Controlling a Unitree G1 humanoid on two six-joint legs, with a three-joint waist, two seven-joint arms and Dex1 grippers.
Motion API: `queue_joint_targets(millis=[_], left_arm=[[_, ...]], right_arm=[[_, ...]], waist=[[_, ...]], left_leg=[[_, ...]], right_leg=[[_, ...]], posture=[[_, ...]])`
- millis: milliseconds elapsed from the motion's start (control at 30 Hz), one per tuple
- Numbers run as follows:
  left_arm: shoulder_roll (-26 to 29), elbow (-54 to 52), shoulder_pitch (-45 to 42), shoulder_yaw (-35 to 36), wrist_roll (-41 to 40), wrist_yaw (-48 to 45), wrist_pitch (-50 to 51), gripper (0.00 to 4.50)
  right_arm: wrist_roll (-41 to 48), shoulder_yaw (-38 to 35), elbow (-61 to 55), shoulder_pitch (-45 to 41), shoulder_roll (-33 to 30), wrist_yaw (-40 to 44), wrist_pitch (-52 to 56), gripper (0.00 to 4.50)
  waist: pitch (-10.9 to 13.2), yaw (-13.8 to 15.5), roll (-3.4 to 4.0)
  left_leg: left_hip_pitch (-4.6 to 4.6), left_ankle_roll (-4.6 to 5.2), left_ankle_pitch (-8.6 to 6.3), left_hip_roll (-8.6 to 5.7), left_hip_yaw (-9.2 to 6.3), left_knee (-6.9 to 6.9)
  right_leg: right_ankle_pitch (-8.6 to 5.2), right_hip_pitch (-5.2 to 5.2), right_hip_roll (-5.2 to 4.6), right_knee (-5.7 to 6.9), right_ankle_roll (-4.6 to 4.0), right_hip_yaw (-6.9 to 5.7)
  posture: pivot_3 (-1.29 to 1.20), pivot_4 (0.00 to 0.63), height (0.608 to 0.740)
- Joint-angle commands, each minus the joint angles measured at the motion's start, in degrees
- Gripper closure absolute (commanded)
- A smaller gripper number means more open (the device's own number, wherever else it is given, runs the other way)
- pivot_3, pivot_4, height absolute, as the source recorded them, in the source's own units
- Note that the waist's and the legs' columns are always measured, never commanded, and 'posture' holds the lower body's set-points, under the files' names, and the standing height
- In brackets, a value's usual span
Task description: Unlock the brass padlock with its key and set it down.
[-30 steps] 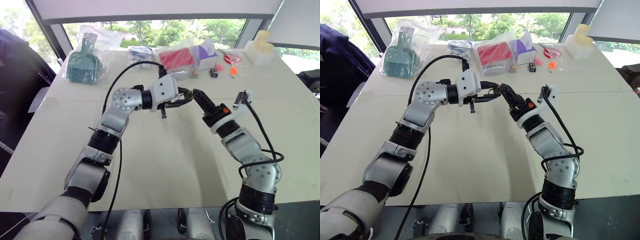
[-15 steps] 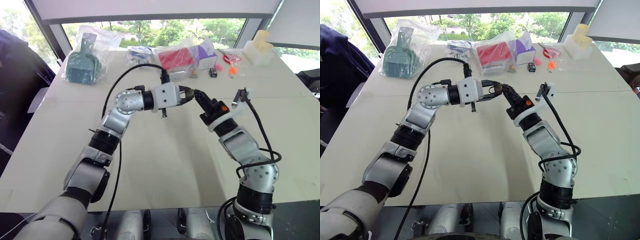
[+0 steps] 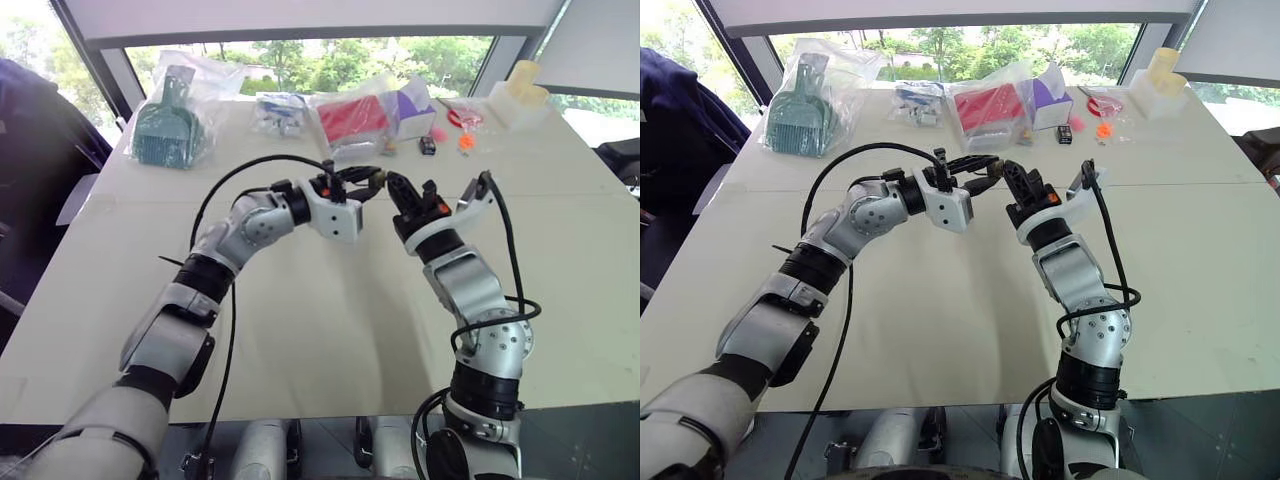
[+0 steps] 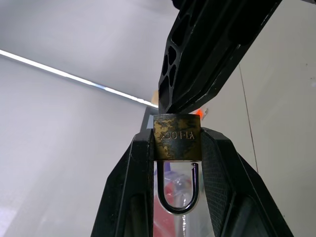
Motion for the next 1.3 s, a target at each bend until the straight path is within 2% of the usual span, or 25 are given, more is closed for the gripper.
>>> queue_joint_targets(millis=[33,167,200,267,367,467,833,900,967,1133,1167,1300], left_arm=[[-1.3,1.6,-3.0,1.3,-9.6,-7.7,0.7,3.74],[-3.3,3.8,-4.9,1.9,-18.5,-19.0,4.2,3.74],[-3.7,3.9,-5.4,2.1,-20.4,-21.3,4.9,3.74],[-4.1,4.1,-5.9,2.5,-22.5,-24.0,5.7,3.74],[-5.1,4.0,-6.8,2.4,-24.5,-27.3,5.5,3.74],[-5.7,3.2,-6.8,2.5,-25.6,-28.7,5.5,3.74],[-5.8,-0.5,-5.7,2.3,-26.3,-30.2,4.9,3.74],[-5.8,-1.1,-5.5,2.2,-26.3,-30.2,4.8,3.74],[-5.7,-1.8,-5.0,2.2,-26.4,-30.4,4.9,3.74],[-5.5,-2.6,-4.5,2.1,-26.5,-30.5,5.1,3.74],[-5.5,-2.7,-4.4,2.1,-26.5,-30.5,5.2,3.74],[-5.5,-3.2,-4.4,2.1,-26.7,-30.5,5.5,3.74]], right_arm=[[-2.1,-0.6,-2.8,0.5,-5.0,6.0,-0.9,3.59],[-1.7,-1.9,-3.9,1.7,-14.8,14.6,1.8,1.67],[-1.3,-2.2,-3.9,2.4,-17.5,17.1,2.7,1.04],[-0.5,-2.6,-3.6,3.3,-20.5,20.0,3.5,0.1],[-1.2,-2.7,-3.0,5.0,-25.8,25.8,5.6,0.1],[-1.3,-2.2,-2.8,5.6,-27.5,28.4,6.5,0.1],[-1.6,-2.0,-1.8,6.0,-27.4,30.9,7.7,0.1],[-1.8,-2.1,-1.2,5.8,-27.2,31.1,7.6,0.64],[-1.6,-2.4,-0.9,5.6,-26.7,30.9,7.3,1.39],[-1.4,-2.5,-1.0,5.5,-26.3,31.0,7.3,4.08],[-1.3,-2.5,-1.0,5.5,-26.2,31.0,7.4,4.45],[-1.2,-2.0,-1.2,5.6,-26.0,31.1,7.8,4.45]], waist=[[0.0,0.0,0.0],[0.0,0.1,0.0],[0.0,0.1,0.0],[0.0,0.0,-0.01],[0.0,0.0,0.0],[0.0,0.0,-0.01],[0.0,0.2,-0.02],[0.0,0.2,-0.01],[0.0,0.2,-0.01],[0.0,0.2,-0.01],[0.0,0.2,-0.01],[0.0,0.2,-0.01]], left_leg=[[0.0,0.0,0.0,0.0,0.0,0.0],[-0.01,0.01,-0.01,0.0,0.02,0.01],[-0.01,0.02,-0.01,0.0,0.02,0.01],[0.0,0.04,-0.02,0.01,0.01,0.01],[0.01,0.04,-0.02,0.02,0.0,0.0],[0.02,0.04,-0.02,0.03,0.0,0.01],[0.0,0.05,-0.03,0.02,-0.03,0.04],[0.0,0.05,-0.03,0.02,-0.03,0.04],[0.0,0.05,-0.03,0.02,-0.03,0.04],[0.0,0.05,-0.03,0.02,-0.03,0.04],[0.0,0.05,-0.03,0.02,-0.03,0.04],[0.0,0.05,-0.03,0.01,-0.03,0.04]], right_leg=[[0.0,0.0,0.0,0.0,0.0,0.0],[-0.01,0.0,0.0,-0.05,0.0,0.0],[-0.01,0.0,-0.01,-0.08,0.0,0.01],[-0.01,0.01,-0.01,-0.09,0.0,0.0],[-0.01,-0.01,0.0,-0.05,0.0,0.0],[0.0,-0.01,0.0,-0.06,0.0,0.0],[0.0,0.01,-0.01,-0.1,-0.01,0.0],[0.0,0.01,-0.01,-0.09,-0.01,0.0],[0.0,0.01,-0.01,-0.09,-0.01,0.0],[0.0,0.01,-0.01,-0.08,-0.01,0.0],[0.0,0.01,-0.01,-0.08,-0.01,0.0],[0.0,0.01,-0.02,-0.08,-0.01,0.0]], posture=[[0.0,0.15,0.735],[0.0,0.15,0.735],[0.0,0.15,0.735],[0.0,0.15,0.735],[0.0,0.15,0.735],[0.0,0.15,0.735],[0.0,0.15,0.735],[0.0,0.15,0.735],[0.0,0.15,0.735],[0.0,0.15,0.735],[0.0,0.15,0.735],[0.0,0.15,0.735]])
